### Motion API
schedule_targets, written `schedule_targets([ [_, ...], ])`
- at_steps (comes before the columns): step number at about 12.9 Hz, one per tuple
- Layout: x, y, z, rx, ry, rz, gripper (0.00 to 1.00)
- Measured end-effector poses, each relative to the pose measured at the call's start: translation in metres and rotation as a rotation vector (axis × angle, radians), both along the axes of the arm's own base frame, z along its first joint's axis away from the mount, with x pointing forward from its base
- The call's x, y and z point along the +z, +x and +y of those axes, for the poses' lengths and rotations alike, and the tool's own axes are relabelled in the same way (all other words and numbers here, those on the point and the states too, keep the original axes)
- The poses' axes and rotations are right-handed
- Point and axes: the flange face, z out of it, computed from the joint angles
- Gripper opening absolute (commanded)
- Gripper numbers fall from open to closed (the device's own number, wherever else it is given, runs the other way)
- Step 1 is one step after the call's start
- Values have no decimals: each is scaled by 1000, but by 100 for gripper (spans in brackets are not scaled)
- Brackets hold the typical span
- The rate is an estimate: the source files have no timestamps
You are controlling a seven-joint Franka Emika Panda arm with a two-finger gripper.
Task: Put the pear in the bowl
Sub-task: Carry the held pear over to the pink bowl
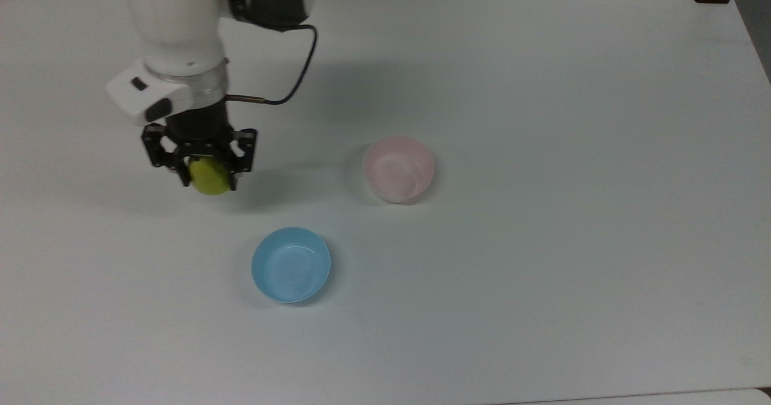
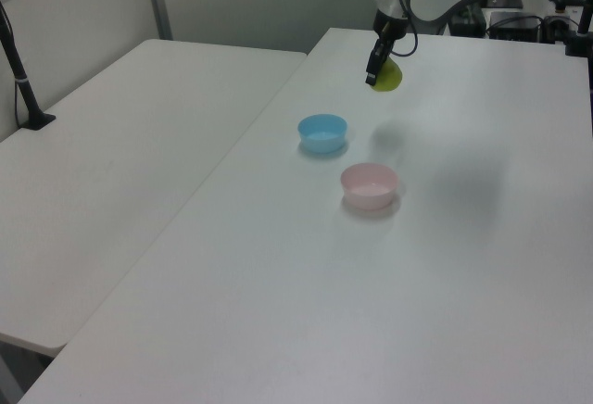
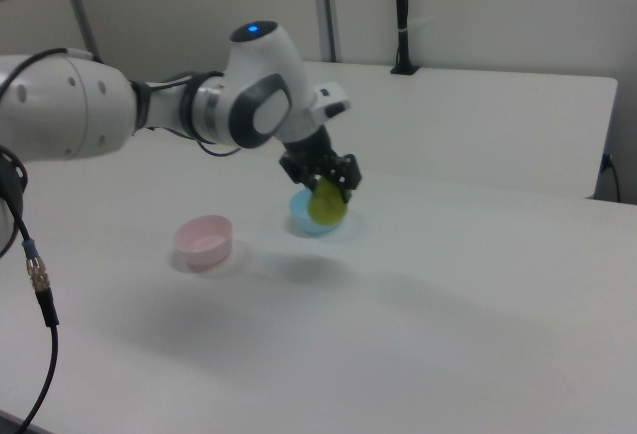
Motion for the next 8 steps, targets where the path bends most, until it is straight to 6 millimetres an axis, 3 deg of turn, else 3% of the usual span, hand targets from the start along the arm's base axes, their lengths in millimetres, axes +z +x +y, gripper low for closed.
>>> schedule_targets([
  [5, 9, -1, 97, -63, 22, 28, 35],
  [8, 4, -7, 150, -105, 33, 26, 35],
])
